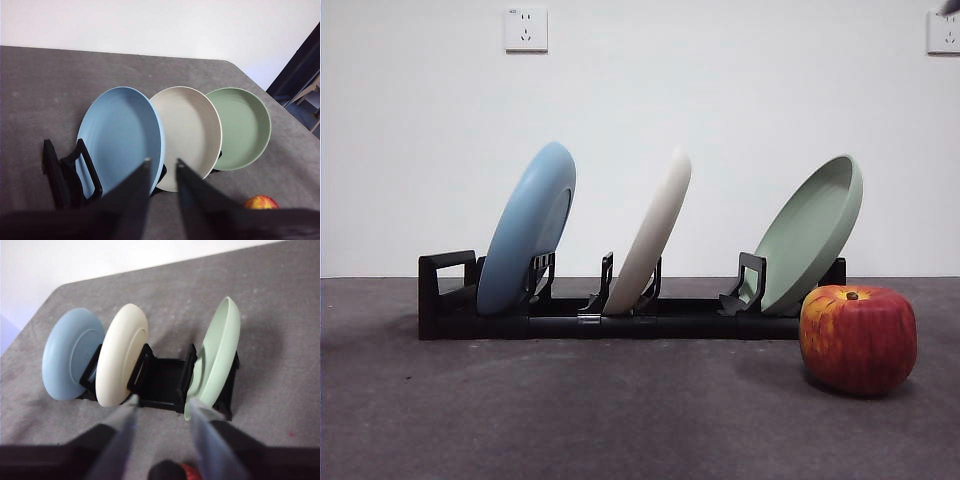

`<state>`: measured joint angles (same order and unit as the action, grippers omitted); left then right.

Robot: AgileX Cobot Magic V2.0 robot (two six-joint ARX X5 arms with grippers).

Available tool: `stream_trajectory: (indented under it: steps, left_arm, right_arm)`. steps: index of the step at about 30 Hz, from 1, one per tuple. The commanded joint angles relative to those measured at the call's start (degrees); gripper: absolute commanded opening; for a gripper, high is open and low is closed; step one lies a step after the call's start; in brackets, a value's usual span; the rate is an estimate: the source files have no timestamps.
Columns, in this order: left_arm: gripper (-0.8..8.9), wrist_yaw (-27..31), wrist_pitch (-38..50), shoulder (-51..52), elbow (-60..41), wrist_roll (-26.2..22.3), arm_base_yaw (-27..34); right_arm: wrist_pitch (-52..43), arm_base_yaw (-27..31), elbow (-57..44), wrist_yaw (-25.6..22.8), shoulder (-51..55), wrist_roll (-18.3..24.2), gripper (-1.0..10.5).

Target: Take the blue plate from the plate rack,put the plate on the table,take the apple from the table,put the apple in the plate

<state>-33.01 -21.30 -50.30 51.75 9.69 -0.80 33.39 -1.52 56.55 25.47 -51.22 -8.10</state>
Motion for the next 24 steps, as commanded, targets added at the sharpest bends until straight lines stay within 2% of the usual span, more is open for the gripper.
stream_trajectory:
  steps: [1,7,9,16,19,24]
  left_arm:
    - [4.71,-0.39,0.63,-1.03,0.13,2.86,0.02]
    - [4.57,-0.55,3.72,-5.40,0.28,5.35,-1.95]
    - [4.04,-0.44,4.09,-7.98,1.75,5.38,-3.19]
    - [3.97,0.04,1.77,-20.17,13.00,3.67,-7.89]
    - [3.97,2.25,-1.16,-25.94,18.97,2.14,-9.94]
    - [3.98,9.66,-7.19,-34.82,27.65,-1.51,-13.31]
  right_arm:
    - [-0.09,-0.04,0.20,0.09,-0.15,0.66,4.1]
    - [-0.15,-0.04,0.20,0.11,-0.15,0.61,4.1]
    - [-0.15,-0.04,0.20,0.11,-0.15,0.42,4.1]
    - [0.20,-0.04,0.20,0.11,-0.11,0.44,4.1]
    - [0.28,-0.04,0.20,0.13,-0.11,0.44,4.1]
    - [0.28,-0.04,0.20,0.11,-0.11,0.44,4.1]
